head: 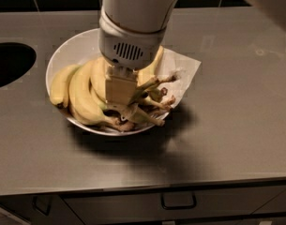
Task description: Pick banana from white bowl
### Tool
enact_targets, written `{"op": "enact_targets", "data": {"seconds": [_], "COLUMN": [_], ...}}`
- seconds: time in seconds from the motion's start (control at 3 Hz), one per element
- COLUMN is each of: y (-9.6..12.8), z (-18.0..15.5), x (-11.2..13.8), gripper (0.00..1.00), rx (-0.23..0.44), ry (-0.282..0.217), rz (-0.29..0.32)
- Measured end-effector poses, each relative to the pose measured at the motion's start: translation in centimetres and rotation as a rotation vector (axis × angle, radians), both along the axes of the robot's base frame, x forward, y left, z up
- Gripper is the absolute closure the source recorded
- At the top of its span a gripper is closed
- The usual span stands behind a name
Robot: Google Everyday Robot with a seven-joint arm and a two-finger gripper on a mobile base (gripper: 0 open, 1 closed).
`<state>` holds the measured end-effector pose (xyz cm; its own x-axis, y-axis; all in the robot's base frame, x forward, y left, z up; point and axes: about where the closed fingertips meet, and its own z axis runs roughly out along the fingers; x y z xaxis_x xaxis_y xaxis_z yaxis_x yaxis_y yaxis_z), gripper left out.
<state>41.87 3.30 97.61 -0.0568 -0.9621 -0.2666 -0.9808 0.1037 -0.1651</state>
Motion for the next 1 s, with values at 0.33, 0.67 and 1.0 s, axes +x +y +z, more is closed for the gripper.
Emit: {"op": "enact_targets", "data": {"seconds": [0.33, 0.67, 1.0], "y": [0.01, 0.02, 0.03], "z": [-0.07, -0.18, -0.40], "x": [0.04, 0.05, -0.05], "gripper": [0.56, 0.59, 0.57], "rx": [0.001, 0.003, 0.007], "ry": [0.001, 0.002, 0.006], "rz": [-0.001, -0.002, -0.003]}}
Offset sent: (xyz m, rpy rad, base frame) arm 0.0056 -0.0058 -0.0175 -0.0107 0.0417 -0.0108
